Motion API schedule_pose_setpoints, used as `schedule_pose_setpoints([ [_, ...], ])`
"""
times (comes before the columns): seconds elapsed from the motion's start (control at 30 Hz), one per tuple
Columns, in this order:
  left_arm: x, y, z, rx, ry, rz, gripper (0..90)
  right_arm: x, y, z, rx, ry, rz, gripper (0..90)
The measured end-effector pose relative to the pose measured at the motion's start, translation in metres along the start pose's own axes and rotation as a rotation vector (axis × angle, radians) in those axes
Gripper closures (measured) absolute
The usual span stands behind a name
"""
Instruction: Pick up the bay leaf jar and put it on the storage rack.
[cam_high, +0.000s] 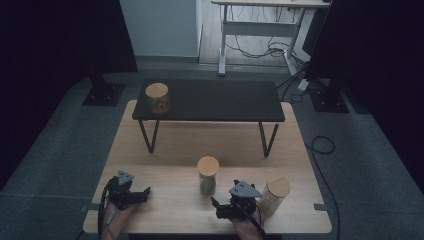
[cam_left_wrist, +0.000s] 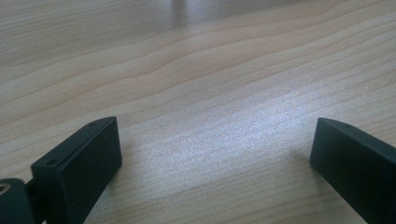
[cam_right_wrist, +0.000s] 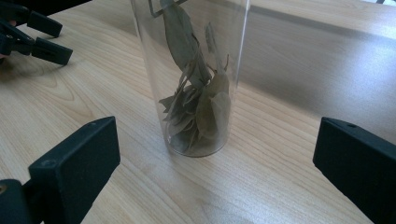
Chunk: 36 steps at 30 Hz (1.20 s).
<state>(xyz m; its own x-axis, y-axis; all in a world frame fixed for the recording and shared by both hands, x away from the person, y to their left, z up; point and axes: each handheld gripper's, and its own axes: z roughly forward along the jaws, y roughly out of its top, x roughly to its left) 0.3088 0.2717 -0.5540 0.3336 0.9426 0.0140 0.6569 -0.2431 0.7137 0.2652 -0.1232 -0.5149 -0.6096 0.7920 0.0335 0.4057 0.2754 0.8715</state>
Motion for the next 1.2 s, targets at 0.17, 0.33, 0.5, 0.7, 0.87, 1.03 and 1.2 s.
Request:
schedule_pose_setpoints([
  [0.17, 0.0, 0.0, 0.0, 0.0, 0.0, 0.0, 1.7, 0.0, 0.002, 0.003, -0.002, 0.003, -0.002, 0.0],
  [0.33, 0.0, 0.0, 0.0, 0.0, 0.0, 0.0, 1.7, 0.001, 0.002, 0.007, -0.003, 0.007, -0.003, 0.3],
  [0.5, 0.0, 0.0, 0.0, 0.0, 0.0, 0.0, 1.7, 0.001, 0.003, 0.011, -0.001, 0.011, -0.006, 0.5],
  [0.7, 0.0, 0.0, 0.0, 0.0, 0.0, 0.0, 1.7, 0.002, 0.005, 0.018, 0.0, 0.009, -0.021, 0.8],
  [0.87, 0.0, 0.0, 0.0, 0.0, 0.0, 0.0, 1.7, 0.002, 0.006, 0.022, 0.003, 0.008, -0.022, 0.9],
  [1.03, 0.0, 0.0, 0.0, 0.0, 0.0, 0.0, 1.7, 0.002, 0.008, 0.027, 0.003, 0.009, -0.025, 0.9],
  [1.2, 0.0, 0.0, 0.0, 0.0, 0.0, 0.0, 1.7, 0.003, 0.008, 0.031, 0.001, 0.019, -0.032, 1.0],
])
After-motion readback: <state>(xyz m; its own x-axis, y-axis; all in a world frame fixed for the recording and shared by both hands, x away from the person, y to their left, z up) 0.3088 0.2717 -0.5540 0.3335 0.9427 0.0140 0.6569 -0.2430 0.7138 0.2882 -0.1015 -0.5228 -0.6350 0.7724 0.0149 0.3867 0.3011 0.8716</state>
